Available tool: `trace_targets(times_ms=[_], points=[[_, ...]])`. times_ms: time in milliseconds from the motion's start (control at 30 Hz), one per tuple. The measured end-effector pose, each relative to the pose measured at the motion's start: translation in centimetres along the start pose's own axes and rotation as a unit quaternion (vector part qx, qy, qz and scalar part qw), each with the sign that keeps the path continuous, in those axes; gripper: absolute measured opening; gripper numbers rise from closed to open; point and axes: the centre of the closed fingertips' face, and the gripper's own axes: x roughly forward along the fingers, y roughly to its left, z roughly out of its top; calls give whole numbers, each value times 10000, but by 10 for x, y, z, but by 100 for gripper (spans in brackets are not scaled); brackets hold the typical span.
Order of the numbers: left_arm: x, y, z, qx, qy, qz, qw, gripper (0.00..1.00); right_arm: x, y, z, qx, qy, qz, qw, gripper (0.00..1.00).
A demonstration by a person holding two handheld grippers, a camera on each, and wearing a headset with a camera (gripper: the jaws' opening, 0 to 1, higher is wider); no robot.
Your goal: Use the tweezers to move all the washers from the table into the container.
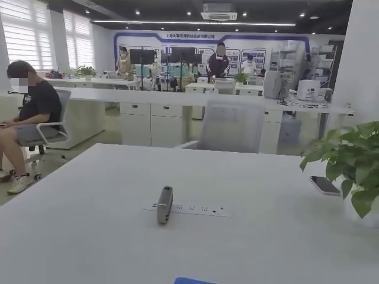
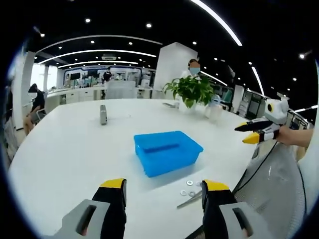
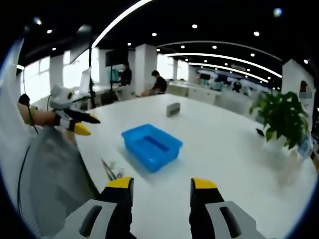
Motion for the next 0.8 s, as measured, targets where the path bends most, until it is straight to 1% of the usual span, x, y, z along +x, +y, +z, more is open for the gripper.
trace_targets(times_ms=[33,67,100,133,167,200,267,300,333,367,400,433,500,533,600,633,667,700,733,800], points=[[1,-2,-4,7,118,-95,9999,56,3,4,-1,-83,75,92,9999,40],[4,-5,-9,80,293,-209,9993,53,7,11,-2,-226,180,193,9994,37],[6,-6,-14,164,446,-300,9984,51,11,15,-2,-329,227,273,9988,35],[8,-9,-17,247,562,-394,9973,49,14,21,-2,-389,284,366,9982,33],[10,-10,-19,326,628,-457,9964,47,19,26,-2,-437,323,461,9975,32],[11,-11,-21,383,735,-531,9951,45,21,31,-1,-479,343,542,9968,31],[16,-16,-25,555,933,-769,9911,41,27,37,-3,-504,402,648,9958,28],[18,-17,-25,626,999,-847,9894,40,31,42,-3,-542,425,759,9947,27],[20,-17,-26,723,1057,-901,9877,37,32,45,-3,-568,446,795,9942,26],[23,-18,-28,879,1172,-957,9846,35,35,49,-3,-594,473,837,9936,25],[25,-18,-29,974,1246,-1018,9822,33,37,51,-3,-605,490,890,9930,25],[27,-20,-33,1079,1382,-1123,9781,30,39,54,-3,-592,499,930,9927,24],[31,-21,-38,1257,1554,-1230,9721,27,42,56,-3,-575,479,980,9924,25],[33,-22,-41,1430,1660,-1304,9669,24,44,59,-2,-553,479,1013,9922,25],[37,-23,-47,1648,1809,-1393,9595,19,46,60,-2,-536,486,1025,9921,25],[38,-24,-49,1708,1874,-1457,9563,17,47,61,-2,-515,488,1035,9921,25],[40,-25,-51,1733,1896,-1478,9551,16,49,62,-2,-499,490,1046,9920,25],[42,-28,-53,1803,1922,-1565,9519,16,49,63,-2,-491,490,1051,9920,24],[43,-32,-57,1888,2013,-1731,9455,16,51,63,-2,-475,488,1062,9920,24],[45,-33,-62,2025,2138,-1782,9389,15,52,66,-2,-453,493,1078,9919,24]])
